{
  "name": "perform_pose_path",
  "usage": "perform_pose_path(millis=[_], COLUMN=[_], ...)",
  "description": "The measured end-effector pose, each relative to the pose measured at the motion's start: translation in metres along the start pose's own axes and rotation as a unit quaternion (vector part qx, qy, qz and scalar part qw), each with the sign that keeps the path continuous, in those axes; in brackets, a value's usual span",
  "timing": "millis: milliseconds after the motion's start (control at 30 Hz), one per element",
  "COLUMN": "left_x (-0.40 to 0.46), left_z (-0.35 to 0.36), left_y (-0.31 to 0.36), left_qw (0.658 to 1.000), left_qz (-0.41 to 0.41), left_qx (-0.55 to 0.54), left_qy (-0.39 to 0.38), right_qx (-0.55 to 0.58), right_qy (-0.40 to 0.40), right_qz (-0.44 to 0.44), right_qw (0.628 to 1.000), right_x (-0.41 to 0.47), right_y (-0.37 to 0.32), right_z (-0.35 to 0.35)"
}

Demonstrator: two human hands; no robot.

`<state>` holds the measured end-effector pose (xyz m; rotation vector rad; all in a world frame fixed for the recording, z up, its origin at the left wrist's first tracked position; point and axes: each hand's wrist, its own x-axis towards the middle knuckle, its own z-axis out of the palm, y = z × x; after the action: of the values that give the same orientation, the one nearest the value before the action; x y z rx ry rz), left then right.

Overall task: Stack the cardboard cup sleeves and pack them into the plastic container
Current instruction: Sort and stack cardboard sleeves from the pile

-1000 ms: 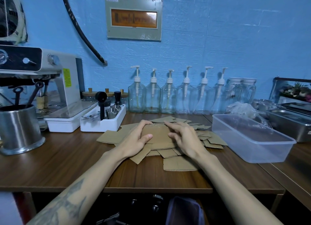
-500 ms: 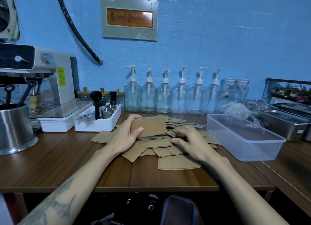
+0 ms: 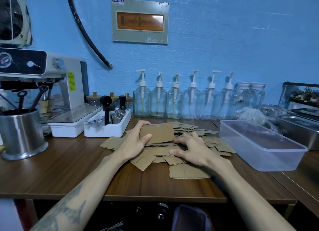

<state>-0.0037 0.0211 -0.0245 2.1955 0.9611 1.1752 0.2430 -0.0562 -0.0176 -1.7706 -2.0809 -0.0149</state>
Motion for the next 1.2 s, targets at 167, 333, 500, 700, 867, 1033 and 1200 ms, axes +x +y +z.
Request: perform_pose_path(millis=[167,333,500,700,867,1033,1200], left_x=[0.000,0.000,0.002,0.002,0.002,0.003,0.003], left_z=[0.000,0.001,0.001,0.003,0.003,0.003,0.004], left_y=[0.002,0.002,0.000,-0.003,0.001,0.002,0.004], left_qw=[1.000,1.000,1.000,1.000,1.000,0.999,0.999], left_qz=[0.000,-0.001,0.007,0.001,-0.001,-0.012,-0.012], left_qx=[-0.002,-0.003,0.005,0.007,-0.013,-0.044,-0.038], left_qy=[0.009,0.014,0.021,0.012,0.016,0.028,0.001], right_qx=[0.038,0.073,0.078,0.099,0.157,0.266,0.298], right_qy=[-0.013,0.010,-0.004,-0.038,-0.084,-0.036,0.094], right_qz=[0.023,0.016,0.012,0.047,0.079,0.045,0.047], right_qw=[0.999,0.997,0.997,0.993,0.981,0.962,0.949], right_x=[-0.007,-0.013,-0.020,-0.032,-0.041,-0.045,-0.041], right_y=[0.000,-0.008,-0.013,-0.003,0.008,0.014,0.021], right_z=[-0.005,-0.013,-0.023,-0.043,-0.051,-0.054,-0.049])
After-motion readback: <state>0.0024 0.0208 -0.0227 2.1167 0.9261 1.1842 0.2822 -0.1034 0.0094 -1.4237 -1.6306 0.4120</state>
